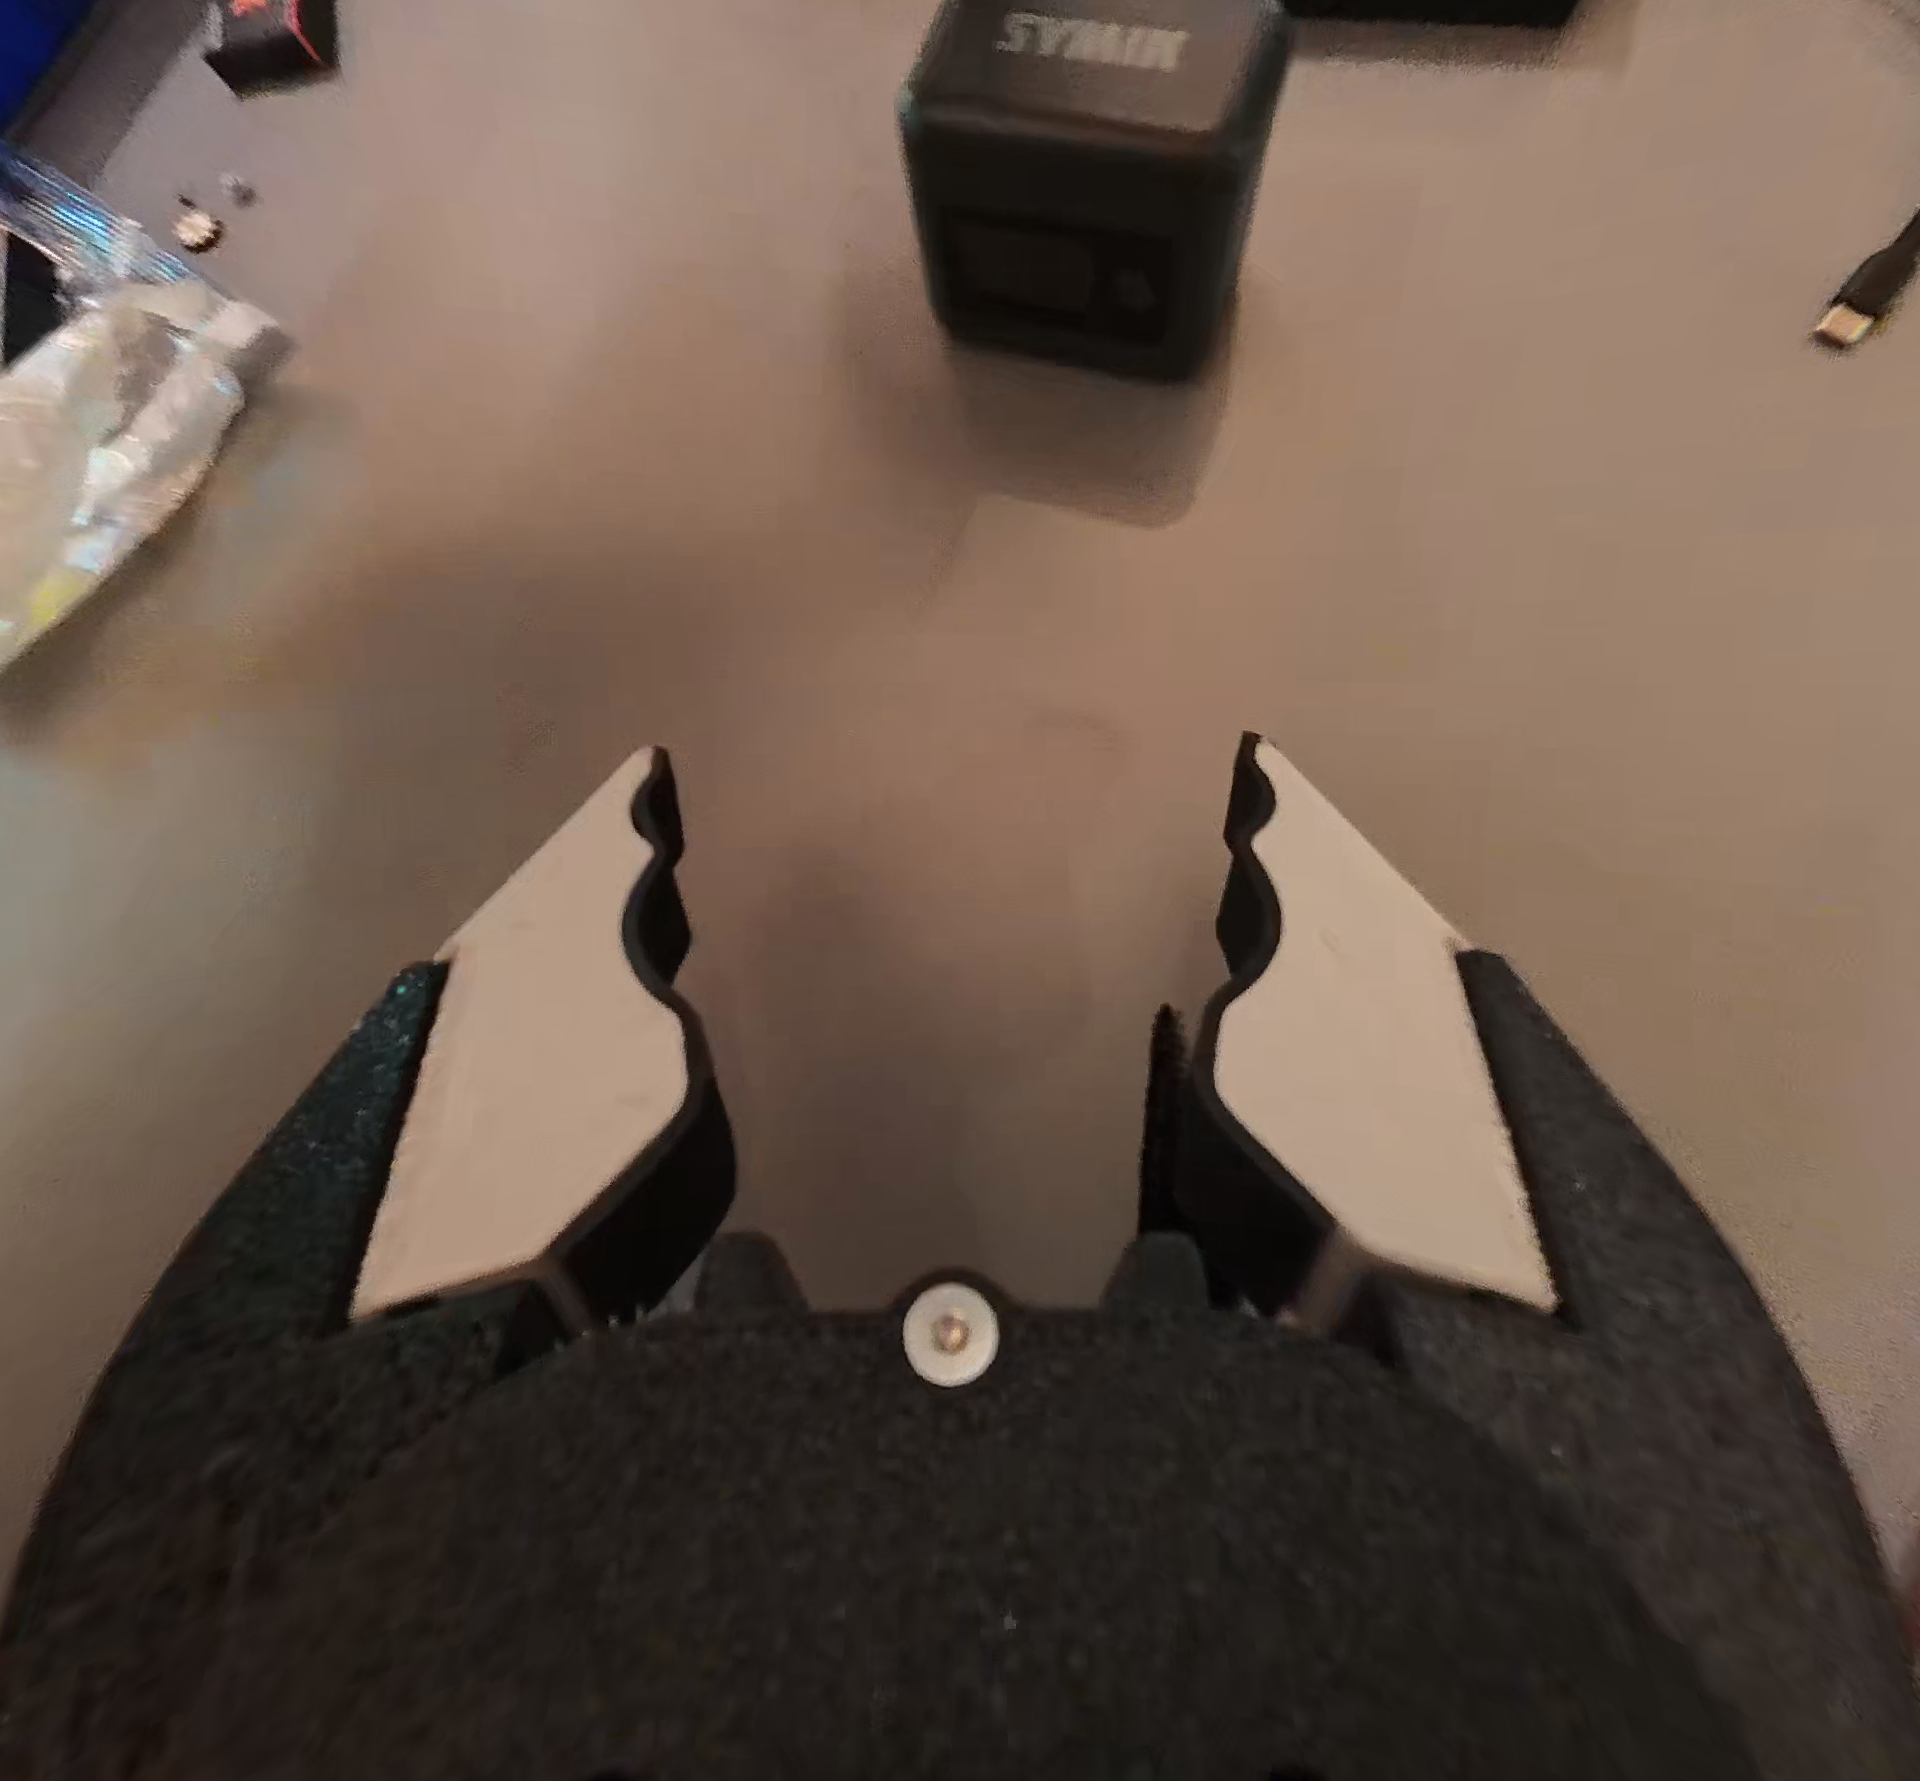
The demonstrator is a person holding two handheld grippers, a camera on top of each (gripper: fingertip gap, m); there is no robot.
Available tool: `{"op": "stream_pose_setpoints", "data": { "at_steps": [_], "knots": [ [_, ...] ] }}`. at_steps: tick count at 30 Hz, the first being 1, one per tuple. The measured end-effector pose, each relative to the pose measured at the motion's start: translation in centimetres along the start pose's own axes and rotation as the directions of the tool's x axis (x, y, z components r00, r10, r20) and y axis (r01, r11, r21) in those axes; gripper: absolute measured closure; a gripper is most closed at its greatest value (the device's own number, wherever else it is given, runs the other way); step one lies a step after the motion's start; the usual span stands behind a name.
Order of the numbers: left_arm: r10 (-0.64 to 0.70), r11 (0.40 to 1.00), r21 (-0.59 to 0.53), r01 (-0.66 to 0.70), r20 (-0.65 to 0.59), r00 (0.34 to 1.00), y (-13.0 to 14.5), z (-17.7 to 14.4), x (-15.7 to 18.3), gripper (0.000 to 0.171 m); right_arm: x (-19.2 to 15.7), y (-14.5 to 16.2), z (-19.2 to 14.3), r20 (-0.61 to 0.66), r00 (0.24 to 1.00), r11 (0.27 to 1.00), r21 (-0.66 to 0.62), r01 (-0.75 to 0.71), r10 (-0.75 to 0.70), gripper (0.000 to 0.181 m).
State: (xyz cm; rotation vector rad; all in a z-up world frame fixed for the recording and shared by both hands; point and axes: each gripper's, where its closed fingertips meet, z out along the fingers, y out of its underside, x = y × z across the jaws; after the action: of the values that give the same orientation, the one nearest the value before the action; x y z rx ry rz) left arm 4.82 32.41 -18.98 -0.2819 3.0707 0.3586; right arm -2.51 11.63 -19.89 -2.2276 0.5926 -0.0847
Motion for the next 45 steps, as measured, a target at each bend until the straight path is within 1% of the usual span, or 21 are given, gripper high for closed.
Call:
{"op": "stream_pose_setpoints", "data": {
  "at_steps": [2,6,9,13,16,18,20,22,23,25,27,29,30,32,35,36,37,38,40,43,45],
  "knots": [
    [0.068,0.996,-0.064,-0.067,0.014,0.998,-0.3,0.6,-1.1,0.108,-1.4,0.1,-0.1,-0.019,1.0,1.0,0.025,0.002,-0.002,0.074],
    [0.152,0.979,-0.143,-0.149,0.016,0.988,-0.4,1.0,-2.0,0.108,-1.8,0.6,0.1,-0.083,0.997,1.0,0.027,-0.007,0.009,0.075],
    [0.151,0.98,-0.13,-0.148,0.018,0.988,-0.9,0.9,-2.2,0.108,-2.8,1.2,0.2,-0.04,0.999,0.999,0.032,-0.002,0.004,0.075],
    [0.15,0.984,-0.107,-0.145,0.035,0.988,-1.5,0.5,-2.2,0.109,-2.6,2.2,0.8,-0.063,0.998,1.0,-0.007,0.024,-0.024,0.079],
    [0.126,0.99,-0.07,-0.123,0.045,0.991,-2.0,0.1,-2.0,0.109,-2.5,2.3,0.8,-0.054,0.998,1.0,-0.007,0.026,-0.026,0.079],
    [0.094,0.995,-0.028,-0.093,0.05,0.994,-2.4,-0.4,-1.9,0.109,-2.3,2.2,0.7,-0.052,0.998,0.999,-0.007,0.038,-0.038,0.08],
    [0.019,0.999,0.031,-0.021,0.054,0.998,-2.9,-1.0,-2.1,0.111,-2.1,1.9,0.5,-0.054,0.997,0.998,-0.005,0.057,-0.057,0.08],
    [-0.086,0.992,0.095,0.082,0.04,0.995,-3.3,-1.6,-2.4,0.112,-1.7,1.3,0.2,-0.053,0.996,0.997,0.013,0.071,-0.07,0.08],
    [-0.155,0.982,0.112,0.149,0.049,0.987,-3.2,-1.9,-3.0,0.116,-1.7,1.0,0.0,-0.036,0.997,0.997,0.021,0.074,-0.074,0.08],
    [-0.303,0.946,0.126,0.298,0.019,0.953,-2.8,-2.5,-3.4,0.116,-1.2,0.0,-0.3,-0.005,0.996,0.996,0.021,0.09,-0.09,0.081],
    [-0.424,0.891,0.154,0.427,-0.053,0.904,-2.4,-3.4,-2.9,0.116,-0.1,-1.6,-0.9,0.025,0.99,0.991,0.007,0.135,-0.135,0.083],
    [-0.522,0.828,0.156,0.539,-0.137,0.842,-1.7,-4.5,-1.9,0.115,1.4,-4.1,-1.6,0.068,0.984,0.986,-0.006,0.165,-0.165,0.092],
    [-0.572,0.788,0.152,0.596,-0.174,0.801,-1.4,-5.0,-1.3,0.113,2.3,-5.4,-1.8,0.095,0.979,0.983,-0.027,0.181,-0.178,0.094],
    [-0.664,0.697,0.146,0.702,-0.237,0.709,-1.0,-5.8,-0.3,0.108,4.2,-8.6,-1.8,0.13,0.97,0.972,-0.089,0.219,-0.206,0.1],
    [-0.76,0.546,0.214,0.81,-0.28,0.587,-1.1,-7.0,0.6,0.108,5.3,-12.4,-0.9,0.265,0.936,0.933,-0.213,0.291,-0.231,0.104],
    [-0.784,0.496,0.246,0.833,-0.285,0.551,-1.1,-7.4,0.9,0.108,5.8,-13.7,-0.3,0.286,0.928,0.92,-0.237,0.311,-0.24,0.107],
    [-0.809,0.439,0.282,0.853,-0.288,0.512,-1.1,-7.7,1.2,0.108,6.2,-14.8,0.5,0.309,0.918,0.909,-0.251,0.331,-0.249,0.117],
    [-0.831,0.381,0.318,0.868,-0.294,0.472,-1.2,-7.9,1.6,0.108,6.6,-15.4,1.4,0.334,0.91,0.895,-0.284,0.345,-0.245,0.12],
    [-0.882,0.26,0.391,0.883,-0.277,0.382,-1.2,-8.2,2.1,0.105,7.2,-15.4,2.9,0.387,0.905,0.84,-0.42,0.344,-0.177,0.104],
    [-0.953,0.086,0.513,0.854,-0.208,0.221,-1.1,-8.3,2.7,0.101,7.2,-15.9,4.7,0.415,0.906,0.762,-0.56,0.325,-0.082,0.105],
    [-0.969,-0.036,0.583,0.811,-0.22,0.115,-1.9,-8.3,3.4,0.101,7.4,-15.7,5.4,0.382,0.924,0.671,-0.677,0.302,-0.031,0.098]
  ]
}}
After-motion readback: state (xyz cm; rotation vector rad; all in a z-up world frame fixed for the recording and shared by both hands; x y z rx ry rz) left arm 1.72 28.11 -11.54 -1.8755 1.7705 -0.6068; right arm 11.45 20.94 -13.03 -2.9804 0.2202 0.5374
